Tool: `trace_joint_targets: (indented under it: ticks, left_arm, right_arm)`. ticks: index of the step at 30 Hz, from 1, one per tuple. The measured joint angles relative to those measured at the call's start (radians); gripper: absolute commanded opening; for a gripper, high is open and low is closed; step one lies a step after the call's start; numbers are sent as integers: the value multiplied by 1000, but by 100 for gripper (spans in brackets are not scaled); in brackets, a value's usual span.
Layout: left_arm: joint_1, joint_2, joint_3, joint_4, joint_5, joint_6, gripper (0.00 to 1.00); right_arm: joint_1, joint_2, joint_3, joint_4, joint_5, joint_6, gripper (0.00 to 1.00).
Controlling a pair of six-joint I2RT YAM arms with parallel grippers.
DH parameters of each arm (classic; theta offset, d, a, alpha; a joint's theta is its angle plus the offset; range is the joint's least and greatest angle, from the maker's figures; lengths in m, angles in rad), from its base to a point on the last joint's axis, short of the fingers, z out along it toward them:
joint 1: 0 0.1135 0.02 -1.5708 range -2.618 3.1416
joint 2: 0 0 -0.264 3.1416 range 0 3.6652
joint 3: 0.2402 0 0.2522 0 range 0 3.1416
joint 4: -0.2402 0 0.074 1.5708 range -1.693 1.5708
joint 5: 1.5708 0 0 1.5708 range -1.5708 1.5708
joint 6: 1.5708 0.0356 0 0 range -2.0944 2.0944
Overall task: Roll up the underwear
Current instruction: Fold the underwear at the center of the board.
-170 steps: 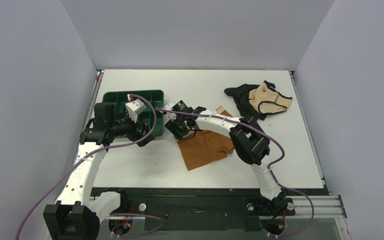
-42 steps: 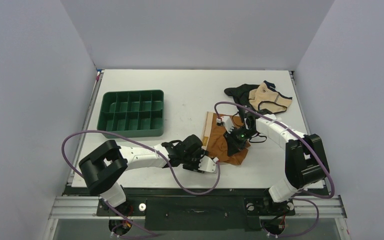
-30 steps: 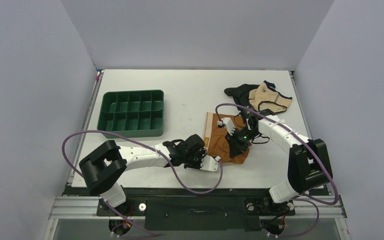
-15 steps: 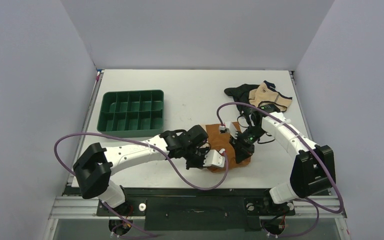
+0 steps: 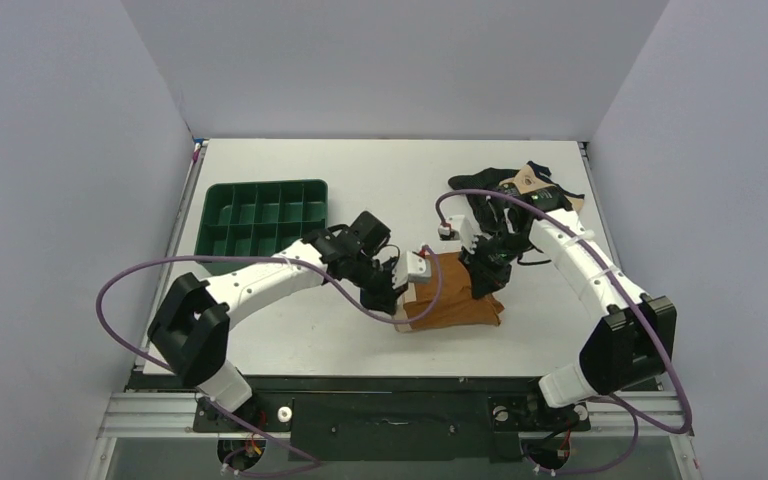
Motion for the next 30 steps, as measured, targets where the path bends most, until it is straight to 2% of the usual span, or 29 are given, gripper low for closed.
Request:
trace_joint_targets:
  ticks: [5, 15, 21, 30]
  left_arm:
    - [82, 108, 113, -13, 49, -26, 2]
    - [111, 331, 340, -52, 66, -37, 0]
    - [138, 426, 436, -50, 14, -44, 0]
    - [171, 511, 465, 3, -112, -98, 0]
  right_arm:
    - [-8, 103, 86, 40, 60, 51, 0]
    - [-68, 312, 202, 103, 137, 106, 0]
    - [-112, 374, 220, 138, 164, 124, 0]
    - [-129, 487, 348, 171, 183, 137, 0]
